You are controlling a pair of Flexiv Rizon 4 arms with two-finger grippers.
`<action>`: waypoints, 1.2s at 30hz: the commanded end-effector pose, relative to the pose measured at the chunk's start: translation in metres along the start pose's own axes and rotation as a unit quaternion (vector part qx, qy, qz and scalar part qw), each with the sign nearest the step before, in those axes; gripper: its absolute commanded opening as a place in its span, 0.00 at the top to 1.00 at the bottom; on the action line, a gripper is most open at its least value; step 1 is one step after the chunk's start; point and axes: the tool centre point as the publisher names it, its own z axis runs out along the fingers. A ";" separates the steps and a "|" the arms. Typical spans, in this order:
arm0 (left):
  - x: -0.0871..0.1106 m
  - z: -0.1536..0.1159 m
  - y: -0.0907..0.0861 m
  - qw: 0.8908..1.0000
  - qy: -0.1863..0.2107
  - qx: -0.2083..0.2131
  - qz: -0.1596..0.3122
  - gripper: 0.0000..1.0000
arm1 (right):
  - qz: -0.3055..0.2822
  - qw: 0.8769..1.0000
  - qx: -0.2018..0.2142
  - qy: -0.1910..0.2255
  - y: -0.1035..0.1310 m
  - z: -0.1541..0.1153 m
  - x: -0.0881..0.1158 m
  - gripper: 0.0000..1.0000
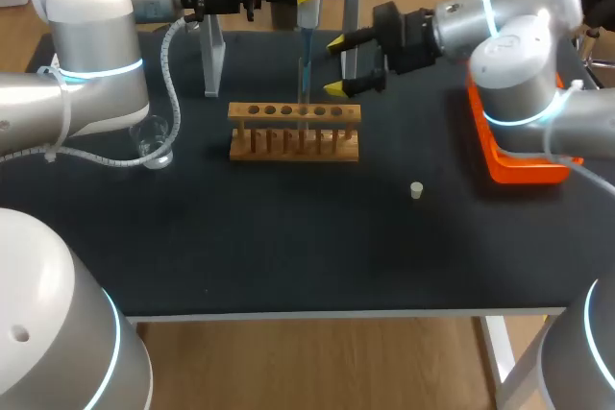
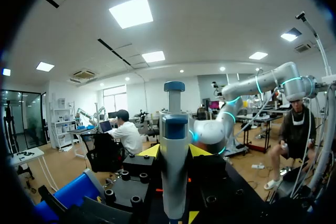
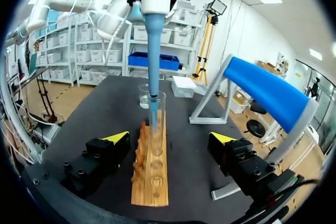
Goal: Invert the test tube, pick up the pipette, mount the tip to pipette, aspirate from beaker and dispense into the tube, eject the tip, return the pipette, and cap with the stopper.
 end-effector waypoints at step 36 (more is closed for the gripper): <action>0.000 0.000 0.000 1.000 0.001 0.000 0.000 1.00 | 0.021 0.977 -0.172 -0.122 0.146 -0.177 0.016 0.18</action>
